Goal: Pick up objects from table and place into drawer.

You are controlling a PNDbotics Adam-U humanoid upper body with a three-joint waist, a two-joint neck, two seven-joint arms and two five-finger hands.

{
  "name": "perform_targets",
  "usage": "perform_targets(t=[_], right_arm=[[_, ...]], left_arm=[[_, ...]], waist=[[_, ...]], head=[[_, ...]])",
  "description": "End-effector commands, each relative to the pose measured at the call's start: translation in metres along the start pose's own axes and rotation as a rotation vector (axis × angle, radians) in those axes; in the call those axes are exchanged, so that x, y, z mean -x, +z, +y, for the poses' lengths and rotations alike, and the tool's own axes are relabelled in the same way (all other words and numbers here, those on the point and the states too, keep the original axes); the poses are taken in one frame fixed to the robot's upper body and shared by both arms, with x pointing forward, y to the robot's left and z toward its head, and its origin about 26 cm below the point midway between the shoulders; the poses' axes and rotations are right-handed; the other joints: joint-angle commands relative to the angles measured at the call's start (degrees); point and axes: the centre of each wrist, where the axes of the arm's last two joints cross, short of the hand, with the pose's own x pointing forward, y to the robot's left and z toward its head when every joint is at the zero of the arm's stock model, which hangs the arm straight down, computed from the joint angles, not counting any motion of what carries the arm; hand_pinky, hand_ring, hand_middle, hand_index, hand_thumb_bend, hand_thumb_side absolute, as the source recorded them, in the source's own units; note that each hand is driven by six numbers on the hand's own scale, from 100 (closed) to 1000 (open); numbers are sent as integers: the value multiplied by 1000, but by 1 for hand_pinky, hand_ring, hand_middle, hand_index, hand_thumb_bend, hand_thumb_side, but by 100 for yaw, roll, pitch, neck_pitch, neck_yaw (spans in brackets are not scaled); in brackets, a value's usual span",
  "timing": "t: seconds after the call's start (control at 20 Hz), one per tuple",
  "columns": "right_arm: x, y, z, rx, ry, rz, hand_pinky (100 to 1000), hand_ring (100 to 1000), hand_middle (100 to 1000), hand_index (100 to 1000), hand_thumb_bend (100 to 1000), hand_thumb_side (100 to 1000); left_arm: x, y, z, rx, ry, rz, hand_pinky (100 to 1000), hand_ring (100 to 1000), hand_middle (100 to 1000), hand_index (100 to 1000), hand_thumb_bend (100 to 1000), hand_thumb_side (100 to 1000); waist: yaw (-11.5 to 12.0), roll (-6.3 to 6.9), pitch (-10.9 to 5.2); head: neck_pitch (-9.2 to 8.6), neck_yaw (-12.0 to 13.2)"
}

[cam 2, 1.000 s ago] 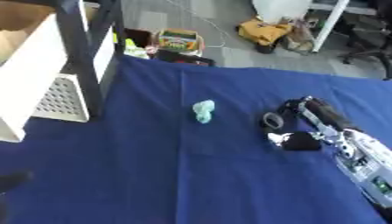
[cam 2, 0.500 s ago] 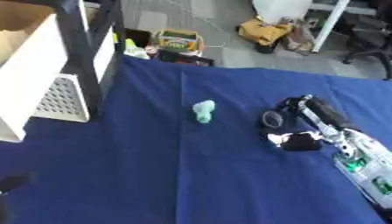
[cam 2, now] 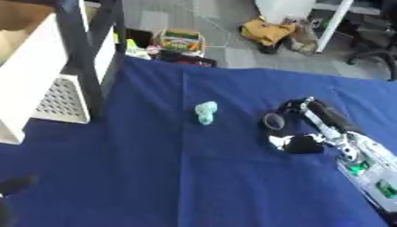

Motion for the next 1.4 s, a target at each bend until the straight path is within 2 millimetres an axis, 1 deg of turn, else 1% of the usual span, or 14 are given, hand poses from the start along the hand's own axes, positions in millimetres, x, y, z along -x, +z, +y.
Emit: perform_targets(t=[0.05, 0.8, 1.05, 1.4], right_arm=[[-5, -1, -16, 31, 15, -18, 703, 762, 268, 642, 332, 461], [-15, 1, -26, 53, -33, -48, 703, 763, 253, 637, 351, 471], [-19, 2, -31, 60, -42, -66, 704, 762, 246, 635, 352, 483], [-32, 5, -38, 70, -54, -120, 703, 760, 236, 630, 358, 504]], left_arm=[[-4, -2, 0, 3, 1, -11, 983, 421, 624, 768, 100, 892], [-3, -1, -2, 2, 30, -1, 983, 425, 626, 768, 100, 882], [-3, 0, -2, -3, 47, 2, 978, 427, 627, 769, 100, 867], [-2, 2, -1, -20, 85, 4, 971, 431, 626, 770, 100, 849]], waist=[[-24, 6, -218], [-76, 7, -371], [-92, 3, -479], [8, -65, -721]], head=[[-31, -19], [18, -31], [59, -13], [151, 89]])
